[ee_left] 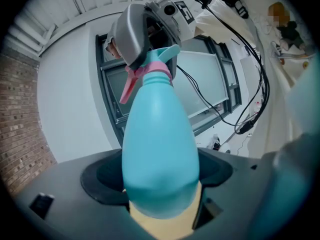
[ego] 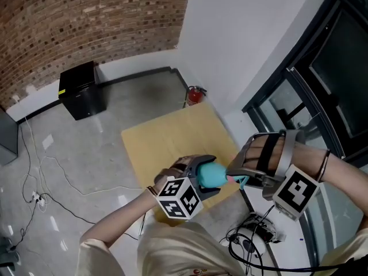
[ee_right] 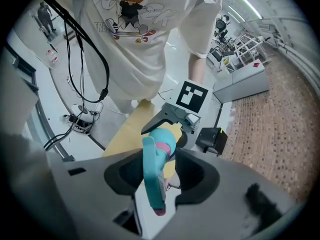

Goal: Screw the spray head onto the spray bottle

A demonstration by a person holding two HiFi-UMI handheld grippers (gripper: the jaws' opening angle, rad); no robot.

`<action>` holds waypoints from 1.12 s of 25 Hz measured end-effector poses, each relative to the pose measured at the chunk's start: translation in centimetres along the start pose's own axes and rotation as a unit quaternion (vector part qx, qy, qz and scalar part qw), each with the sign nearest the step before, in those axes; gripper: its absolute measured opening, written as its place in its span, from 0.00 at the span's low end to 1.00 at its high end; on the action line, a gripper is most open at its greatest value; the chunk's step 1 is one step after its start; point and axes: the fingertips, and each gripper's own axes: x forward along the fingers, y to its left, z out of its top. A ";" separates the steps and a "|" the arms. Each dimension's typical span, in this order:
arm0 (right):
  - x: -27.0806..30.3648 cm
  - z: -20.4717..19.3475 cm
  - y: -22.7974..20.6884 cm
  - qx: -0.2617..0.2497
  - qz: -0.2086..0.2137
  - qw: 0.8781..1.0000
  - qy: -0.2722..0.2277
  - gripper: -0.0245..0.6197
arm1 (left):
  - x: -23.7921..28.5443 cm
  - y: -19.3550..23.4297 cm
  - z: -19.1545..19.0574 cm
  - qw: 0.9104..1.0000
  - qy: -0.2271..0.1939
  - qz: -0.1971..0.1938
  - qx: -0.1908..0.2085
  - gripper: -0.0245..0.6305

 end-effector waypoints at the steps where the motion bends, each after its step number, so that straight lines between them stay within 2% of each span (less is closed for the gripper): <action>1: 0.1 0.0 0.0 0.000 -0.001 1.000 0.001 0.29 | 0.0 0.0 0.0 1.000 0.001 0.000 0.001 0.67; 6: -0.1 -0.3 0.1 0.031 -0.001 1.000 0.002 0.29 | -0.2 -0.4 0.1 1.000 -0.003 -0.007 -0.007 0.67; 7: -0.2 -0.2 0.1 0.042 0.002 0.999 -0.002 0.29 | -0.2 -0.4 0.2 1.000 -0.004 -0.010 -0.009 0.67; 8: -0.3 -0.1 0.0 0.054 0.005 0.999 -0.007 0.24 | -0.2 -0.4 0.2 1.000 -0.005 -0.013 -0.012 0.67; 10: -0.5 -0.1 0.0 0.070 0.012 0.997 -0.012 0.24 | -0.1 -0.4 0.2 1.000 0.001 -0.020 -0.018 0.67; 14: -0.4 -0.6 -0.2 0.039 0.008 0.999 0.018 0.23 | 0.0 -0.5 -0.4 0.998 0.053 -0.021 -0.036 0.67; 18: 0.2 -1.6 0.3 -0.005 0.006 0.998 0.059 0.23 | 0.5 -0.4 -0.5 0.996 0.090 -0.002 -0.010 0.67; 21: 0.8 -1.9 0.4 -0.016 0.003 0.997 0.074 0.23 | 0.5 -0.3 -0.7 0.995 0.097 0.002 -0.011 0.67; 28: 0.5 -1.6 0.1 -0.005 0.002 0.996 0.090 0.23 | -0.3 -0.5 -0.3 0.994 0.086 -0.015 -0.070 0.67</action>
